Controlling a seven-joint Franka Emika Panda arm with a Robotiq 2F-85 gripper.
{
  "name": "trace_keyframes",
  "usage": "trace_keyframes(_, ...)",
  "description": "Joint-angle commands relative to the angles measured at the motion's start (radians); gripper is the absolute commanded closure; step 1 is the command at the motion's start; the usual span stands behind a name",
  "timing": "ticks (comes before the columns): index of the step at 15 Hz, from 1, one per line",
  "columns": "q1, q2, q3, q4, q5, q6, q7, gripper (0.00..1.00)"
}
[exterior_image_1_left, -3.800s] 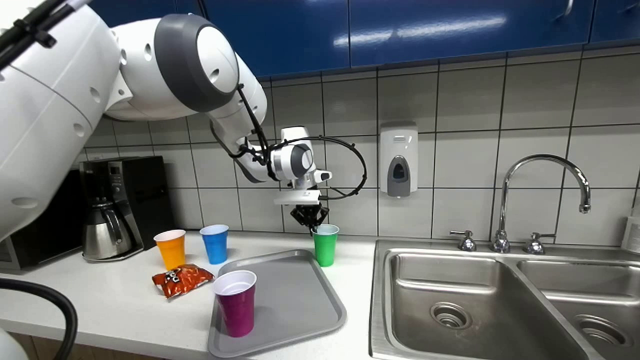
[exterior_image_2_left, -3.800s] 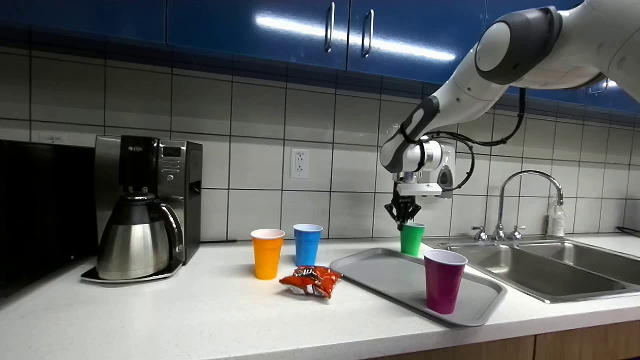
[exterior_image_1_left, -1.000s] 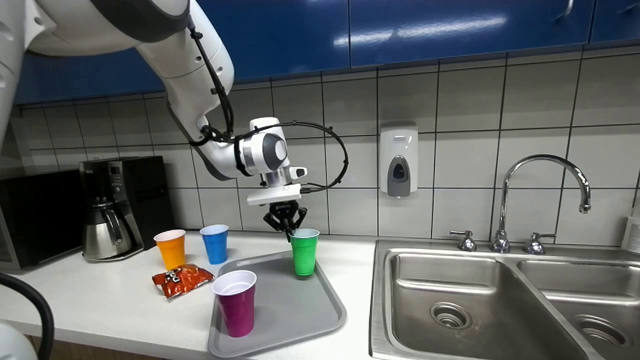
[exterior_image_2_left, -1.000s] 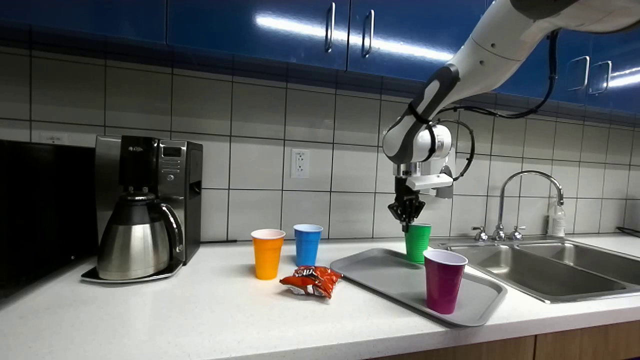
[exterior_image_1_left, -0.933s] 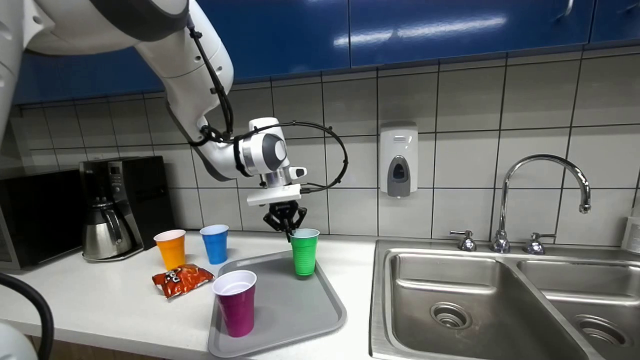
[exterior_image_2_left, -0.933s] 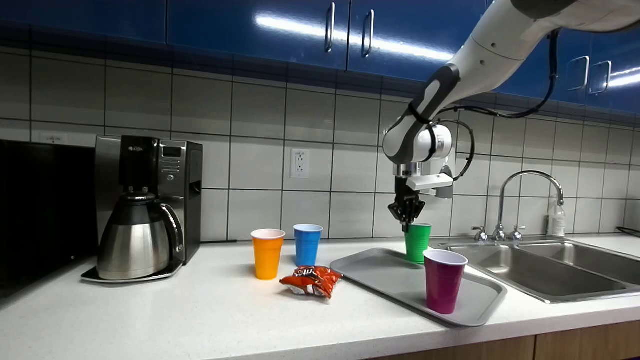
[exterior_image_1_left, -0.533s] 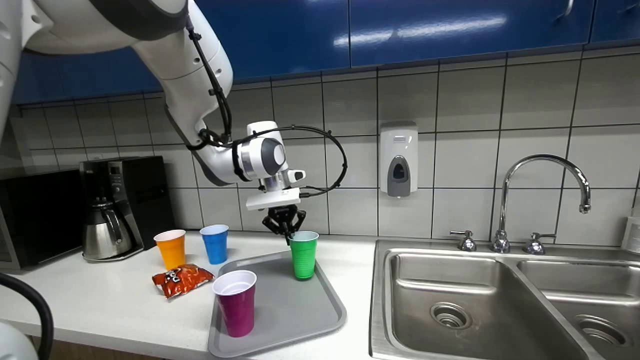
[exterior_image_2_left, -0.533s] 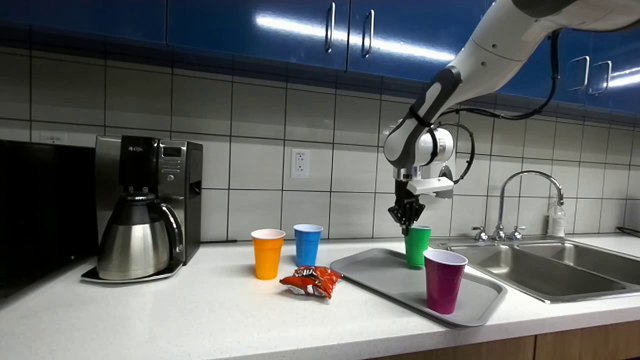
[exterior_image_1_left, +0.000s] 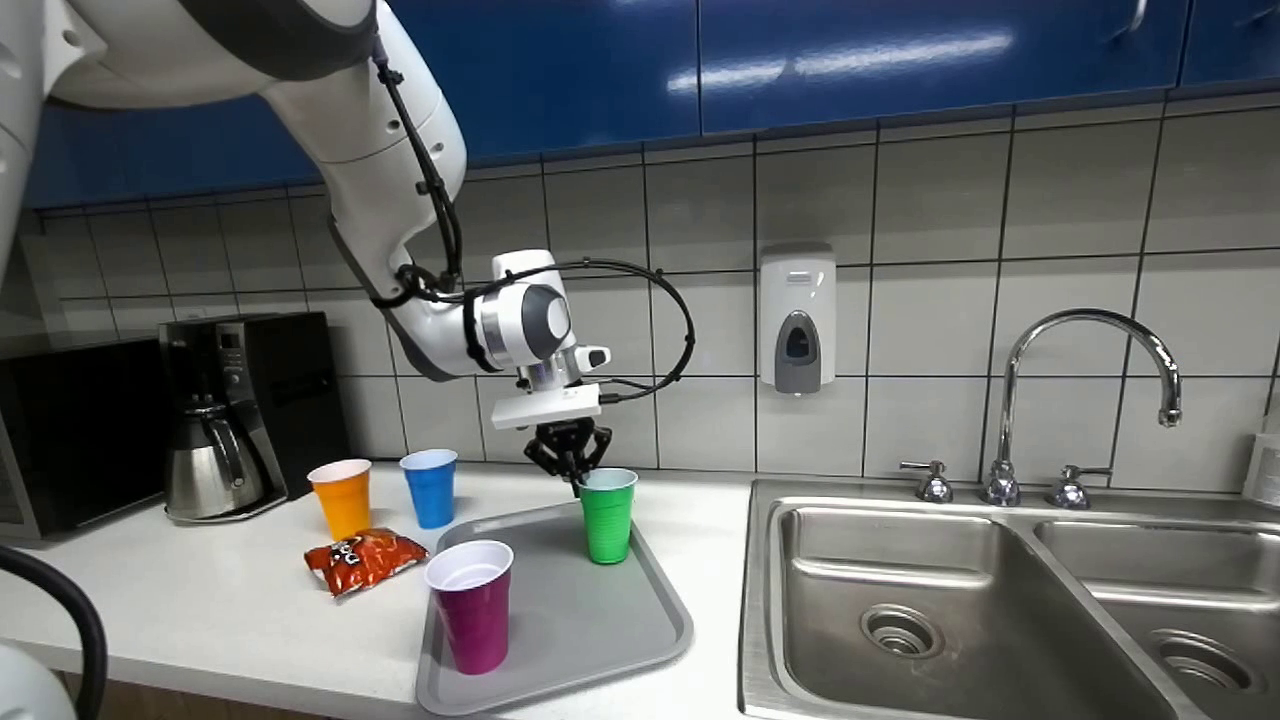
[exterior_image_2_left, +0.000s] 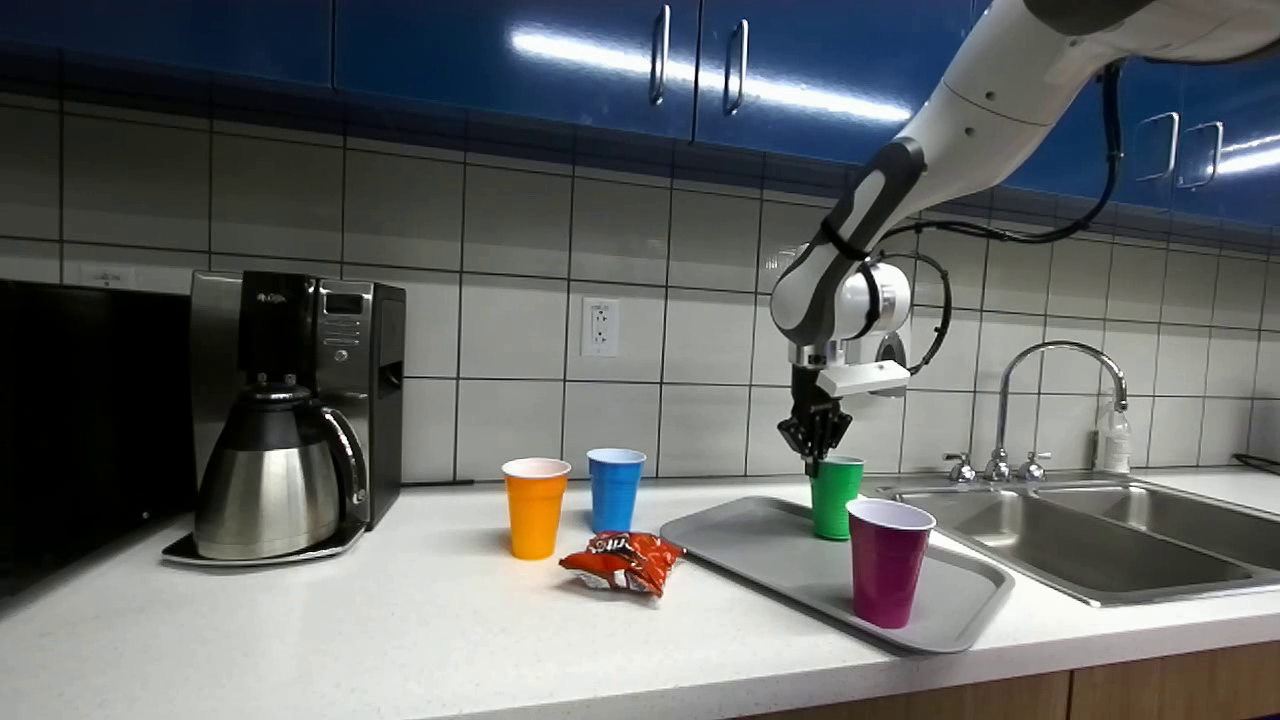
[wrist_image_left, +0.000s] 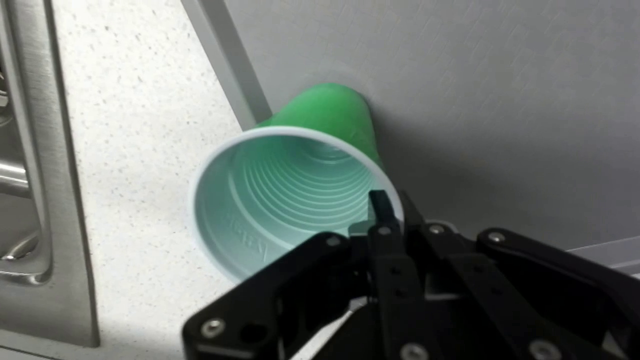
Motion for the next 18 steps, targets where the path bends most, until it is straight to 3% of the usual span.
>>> trace_keyframes(1, 0.009, -0.034, -0.014, -0.035, -0.041, 0.013, 0.012, 0.69)
trace_keyframes(10, 0.004, -0.073, -0.005, -0.037, -0.034, -0.027, -0.004, 0.04)
trace_keyframes(11, 0.002, -0.084, -0.002, -0.037, -0.03, -0.028, -0.009, 0.0)
trace_keyframes(18, 0.028, -0.114, 0.015, -0.029, -0.021, -0.029, 0.027, 0.0)
